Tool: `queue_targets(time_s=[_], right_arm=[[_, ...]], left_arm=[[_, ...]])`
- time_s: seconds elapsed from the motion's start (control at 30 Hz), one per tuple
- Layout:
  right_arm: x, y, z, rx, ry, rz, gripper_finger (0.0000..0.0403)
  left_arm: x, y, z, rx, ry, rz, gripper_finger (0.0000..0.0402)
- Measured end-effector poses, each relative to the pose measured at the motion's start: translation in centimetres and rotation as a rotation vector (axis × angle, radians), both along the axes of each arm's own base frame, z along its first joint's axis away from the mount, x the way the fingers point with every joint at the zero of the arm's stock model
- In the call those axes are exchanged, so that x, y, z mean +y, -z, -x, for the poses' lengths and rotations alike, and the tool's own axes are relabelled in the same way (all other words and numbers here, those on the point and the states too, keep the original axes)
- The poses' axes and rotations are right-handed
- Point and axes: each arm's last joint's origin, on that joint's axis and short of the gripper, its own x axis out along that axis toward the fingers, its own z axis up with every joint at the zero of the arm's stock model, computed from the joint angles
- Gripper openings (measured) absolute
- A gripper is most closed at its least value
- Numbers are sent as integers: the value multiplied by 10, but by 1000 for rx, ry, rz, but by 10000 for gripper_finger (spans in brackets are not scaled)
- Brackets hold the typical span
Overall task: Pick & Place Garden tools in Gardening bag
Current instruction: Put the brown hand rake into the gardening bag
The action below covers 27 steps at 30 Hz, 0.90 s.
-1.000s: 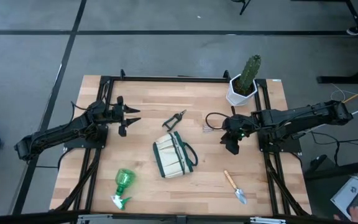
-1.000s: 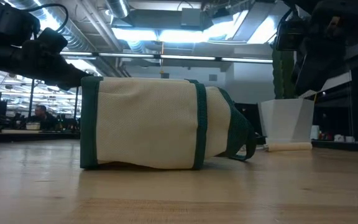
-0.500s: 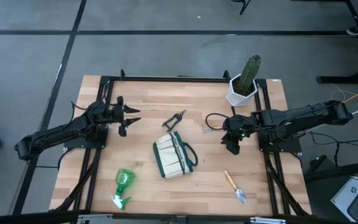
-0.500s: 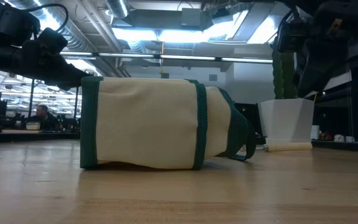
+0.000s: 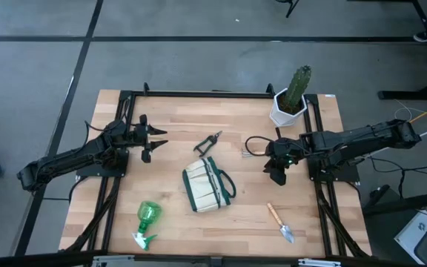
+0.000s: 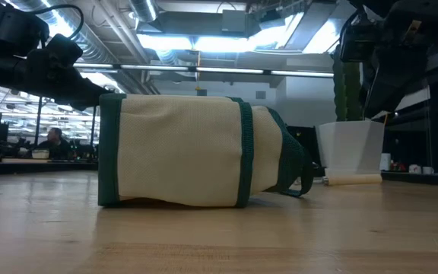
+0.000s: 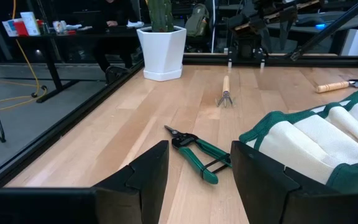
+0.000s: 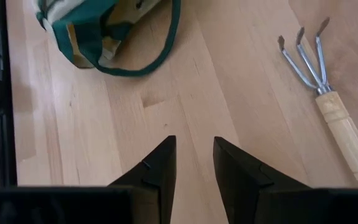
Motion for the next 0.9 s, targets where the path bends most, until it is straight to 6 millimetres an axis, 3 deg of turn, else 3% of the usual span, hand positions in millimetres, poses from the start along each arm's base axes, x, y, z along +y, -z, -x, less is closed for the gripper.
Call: queue_targets(time_s=[0.37, 0.53, 0.9], right_arm=[[1, -4, -5, -62, 1, -15, 108], [4, -5, -5, -48, -22, -125, 108], [3, -4, -5, -106, -229, 37, 108]], left_arm=[[0, 0, 0, 0, 0, 0, 169], [0, 0, 0, 0, 0, 0, 169], [0, 0, 0, 0, 0, 0, 169]])
